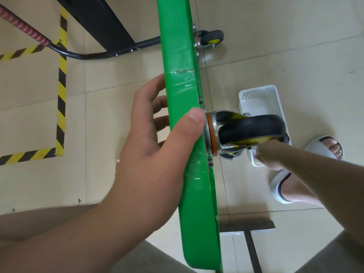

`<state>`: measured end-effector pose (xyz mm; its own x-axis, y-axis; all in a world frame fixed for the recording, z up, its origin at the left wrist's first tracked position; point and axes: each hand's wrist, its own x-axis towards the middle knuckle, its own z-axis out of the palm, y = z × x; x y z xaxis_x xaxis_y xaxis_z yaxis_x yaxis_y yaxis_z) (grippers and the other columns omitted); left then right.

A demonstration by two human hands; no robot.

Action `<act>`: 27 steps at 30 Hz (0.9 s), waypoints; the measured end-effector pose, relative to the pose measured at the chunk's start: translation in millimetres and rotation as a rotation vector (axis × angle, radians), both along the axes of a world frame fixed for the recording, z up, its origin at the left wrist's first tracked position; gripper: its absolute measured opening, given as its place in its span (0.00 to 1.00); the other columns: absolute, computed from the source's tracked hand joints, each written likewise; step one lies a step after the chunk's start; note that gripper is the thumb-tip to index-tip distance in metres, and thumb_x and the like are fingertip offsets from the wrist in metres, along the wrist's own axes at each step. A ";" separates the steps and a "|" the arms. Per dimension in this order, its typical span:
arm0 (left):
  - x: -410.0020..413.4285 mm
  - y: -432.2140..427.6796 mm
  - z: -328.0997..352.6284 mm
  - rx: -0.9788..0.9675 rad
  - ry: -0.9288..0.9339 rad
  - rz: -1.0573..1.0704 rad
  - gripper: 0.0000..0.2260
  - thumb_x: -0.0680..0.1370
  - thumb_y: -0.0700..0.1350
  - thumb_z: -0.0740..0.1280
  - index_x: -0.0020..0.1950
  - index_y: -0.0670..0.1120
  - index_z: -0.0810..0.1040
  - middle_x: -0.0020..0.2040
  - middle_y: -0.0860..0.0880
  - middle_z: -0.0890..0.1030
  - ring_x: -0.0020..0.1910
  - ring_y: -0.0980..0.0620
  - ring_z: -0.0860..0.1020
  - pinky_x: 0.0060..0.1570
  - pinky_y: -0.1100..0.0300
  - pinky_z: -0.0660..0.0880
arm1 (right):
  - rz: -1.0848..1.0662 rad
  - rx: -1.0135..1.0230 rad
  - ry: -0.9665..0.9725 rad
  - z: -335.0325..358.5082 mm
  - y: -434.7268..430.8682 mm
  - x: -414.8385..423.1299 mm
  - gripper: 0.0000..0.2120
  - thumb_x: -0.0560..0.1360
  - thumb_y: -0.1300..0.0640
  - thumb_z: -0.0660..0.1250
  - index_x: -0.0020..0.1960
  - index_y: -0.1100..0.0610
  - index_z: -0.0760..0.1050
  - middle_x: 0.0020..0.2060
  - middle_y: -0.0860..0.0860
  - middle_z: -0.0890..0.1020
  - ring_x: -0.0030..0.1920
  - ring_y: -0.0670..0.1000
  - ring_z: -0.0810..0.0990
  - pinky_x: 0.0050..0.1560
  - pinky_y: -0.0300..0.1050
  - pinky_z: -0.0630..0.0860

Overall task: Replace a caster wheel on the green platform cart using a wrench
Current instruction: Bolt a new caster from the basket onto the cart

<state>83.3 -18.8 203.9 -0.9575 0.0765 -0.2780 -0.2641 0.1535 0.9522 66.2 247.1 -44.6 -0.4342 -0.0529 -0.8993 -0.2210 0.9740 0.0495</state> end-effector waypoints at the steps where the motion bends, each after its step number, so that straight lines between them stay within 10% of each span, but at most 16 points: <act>1: -0.2 -0.3 0.7 0.008 -0.009 -0.014 0.25 0.71 0.60 0.68 0.69 0.68 0.71 0.62 0.58 0.79 0.57 0.50 0.82 0.44 0.55 0.83 | -0.046 -0.046 0.050 9.2 2.9 -1.6 0.15 0.85 0.51 0.57 0.63 0.58 0.77 0.54 0.53 0.79 0.56 0.55 0.78 0.57 0.46 0.74; 7: 2.0 2.0 4.7 0.029 -0.016 -0.010 0.22 0.76 0.56 0.68 0.70 0.65 0.71 0.63 0.55 0.78 0.60 0.45 0.82 0.48 0.45 0.84 | -0.492 -0.283 0.279 95.8 2.4 -30.3 0.09 0.82 0.55 0.63 0.51 0.59 0.79 0.47 0.56 0.82 0.50 0.58 0.79 0.46 0.46 0.76; 15: 1.6 2.2 5.8 0.004 0.029 -0.003 0.21 0.76 0.58 0.67 0.69 0.67 0.70 0.60 0.61 0.78 0.56 0.53 0.83 0.47 0.54 0.84 | -0.855 -0.798 0.670 213.3 -2.8 -65.6 0.03 0.77 0.60 0.72 0.49 0.54 0.83 0.42 0.49 0.85 0.40 0.51 0.82 0.43 0.39 0.79; 27: 1.2 -0.3 12.9 -0.028 -0.001 -0.037 0.21 0.77 0.60 0.66 0.70 0.70 0.68 0.61 0.63 0.78 0.58 0.53 0.82 0.52 0.51 0.83 | -0.729 -1.046 0.566 291.3 -57.1 -24.3 0.05 0.75 0.57 0.75 0.50 0.49 0.83 0.42 0.46 0.86 0.44 0.46 0.84 0.45 0.32 0.77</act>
